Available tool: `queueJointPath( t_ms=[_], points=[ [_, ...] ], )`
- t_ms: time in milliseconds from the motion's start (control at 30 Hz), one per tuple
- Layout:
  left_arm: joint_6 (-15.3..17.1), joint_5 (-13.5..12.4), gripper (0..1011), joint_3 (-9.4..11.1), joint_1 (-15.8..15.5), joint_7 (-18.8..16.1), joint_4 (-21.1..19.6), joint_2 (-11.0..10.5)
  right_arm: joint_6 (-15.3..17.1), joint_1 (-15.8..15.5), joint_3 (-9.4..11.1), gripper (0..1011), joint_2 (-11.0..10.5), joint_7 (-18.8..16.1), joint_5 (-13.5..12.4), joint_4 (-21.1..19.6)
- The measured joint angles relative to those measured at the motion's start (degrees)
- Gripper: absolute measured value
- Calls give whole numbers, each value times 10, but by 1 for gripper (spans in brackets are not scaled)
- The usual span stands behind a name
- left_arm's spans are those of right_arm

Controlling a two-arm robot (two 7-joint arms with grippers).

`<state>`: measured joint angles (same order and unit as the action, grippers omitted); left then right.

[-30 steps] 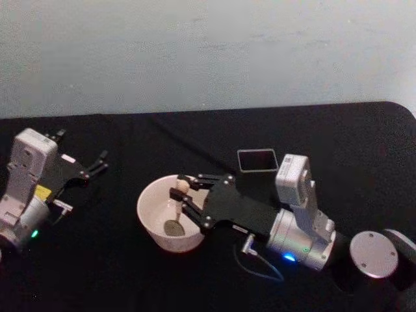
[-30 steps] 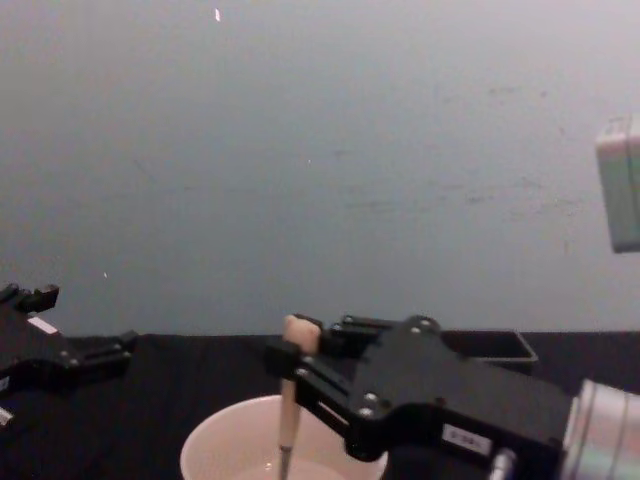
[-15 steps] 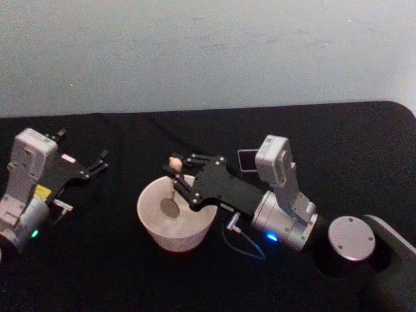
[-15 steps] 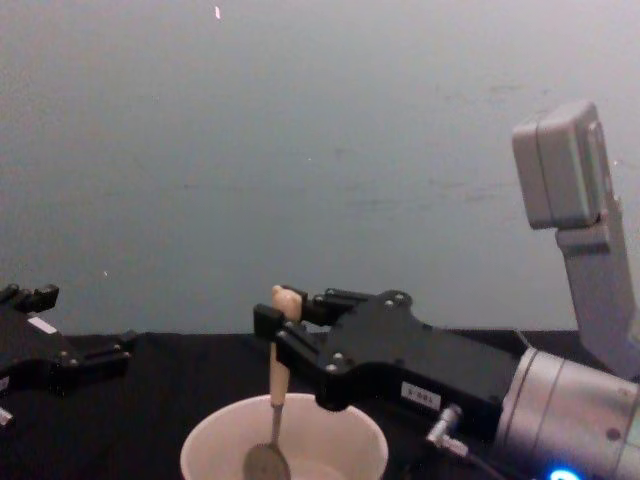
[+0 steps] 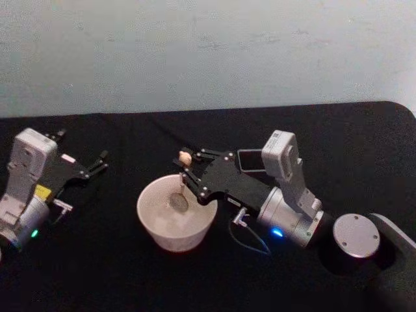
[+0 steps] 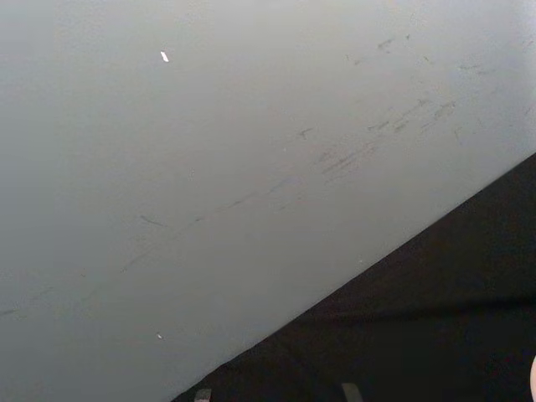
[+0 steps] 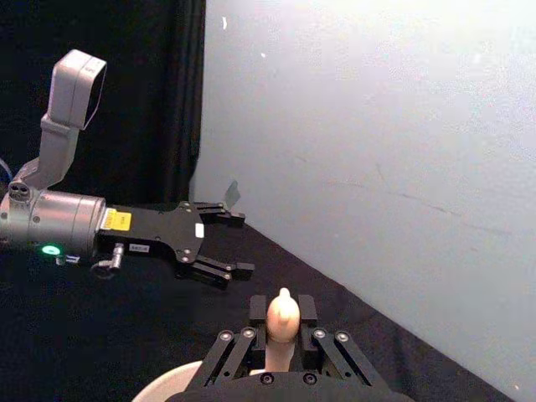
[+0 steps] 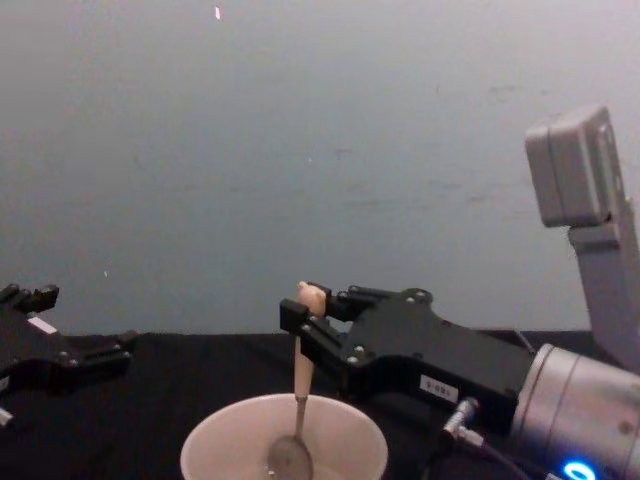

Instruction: Pick up the stirring spoon with one hand, stir inside the cup, then place it back in its original position.

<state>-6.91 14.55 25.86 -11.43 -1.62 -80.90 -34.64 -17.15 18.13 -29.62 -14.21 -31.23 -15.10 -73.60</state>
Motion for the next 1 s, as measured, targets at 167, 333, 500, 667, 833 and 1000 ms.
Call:
queueJointPath(
  t_ms=[167, 333, 500, 667, 833, 1000],
  points=[
    [0, 0, 1001, 0, 0, 0, 0, 0, 1, -5, 5, 214, -5, -5, -6, -14],
    [0, 0, 1001, 0, 0, 0, 0, 0, -3, -11, 14, 214, -14, -13, -20, -36],
    [0, 0, 1001, 0, 0, 0, 0, 0, -15, -18, 30, 214, -31, -20, -38, -77],
    [0, 0, 1001, 0, 0, 0, 0, 0, -19, -20, 46, 214, -47, -23, -51, -107],
    [0, 0, 1001, 0, 0, 0, 0, 0, -19, -21, 65, 214, -64, -25, -67, -129],
    [0, 0, 1001, 0, 0, 0, 0, 0, -17, -22, 87, 214, -83, -24, -81, -144]
  ],
)
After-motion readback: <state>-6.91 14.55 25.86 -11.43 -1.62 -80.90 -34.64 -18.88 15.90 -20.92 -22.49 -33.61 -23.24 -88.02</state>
